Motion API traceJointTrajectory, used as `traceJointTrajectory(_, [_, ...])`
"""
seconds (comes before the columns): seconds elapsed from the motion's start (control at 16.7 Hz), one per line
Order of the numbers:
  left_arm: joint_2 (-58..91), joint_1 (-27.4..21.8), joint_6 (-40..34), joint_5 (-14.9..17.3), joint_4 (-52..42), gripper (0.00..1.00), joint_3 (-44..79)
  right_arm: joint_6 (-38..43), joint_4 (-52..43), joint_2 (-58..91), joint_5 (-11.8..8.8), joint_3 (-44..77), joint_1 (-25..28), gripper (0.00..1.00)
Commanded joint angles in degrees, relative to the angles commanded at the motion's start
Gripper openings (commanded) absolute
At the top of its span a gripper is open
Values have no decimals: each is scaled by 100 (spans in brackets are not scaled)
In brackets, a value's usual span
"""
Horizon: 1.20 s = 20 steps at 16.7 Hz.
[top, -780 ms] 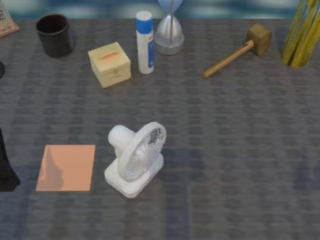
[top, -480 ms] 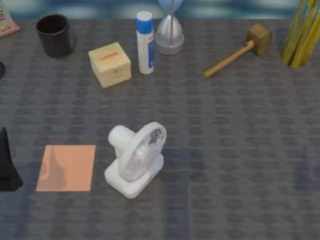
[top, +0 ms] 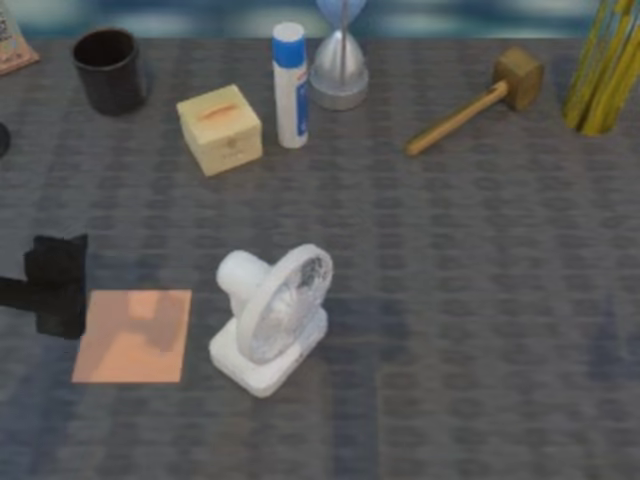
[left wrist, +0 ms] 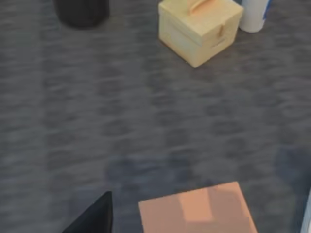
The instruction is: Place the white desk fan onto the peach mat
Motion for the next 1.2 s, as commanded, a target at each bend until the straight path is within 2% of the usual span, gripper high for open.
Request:
traceJointTrajectory(0.42, [4192,-1427,-102,21,-2852,100,3983,0,0,0,0,0,0,100])
traceJointTrajectory(0.66, [6058,-2090,-131,30,-4206,100,5736,0,0,0,0,0,0,100])
traceJointTrajectory(0.9, [7126,-2497,-142,34,-5084,100,6689,0,0,0,0,0,0,100])
traceJointTrajectory(1.2, [7331,-2578,-143,35,-5263,100,6859,0,0,0,0,0,0,100])
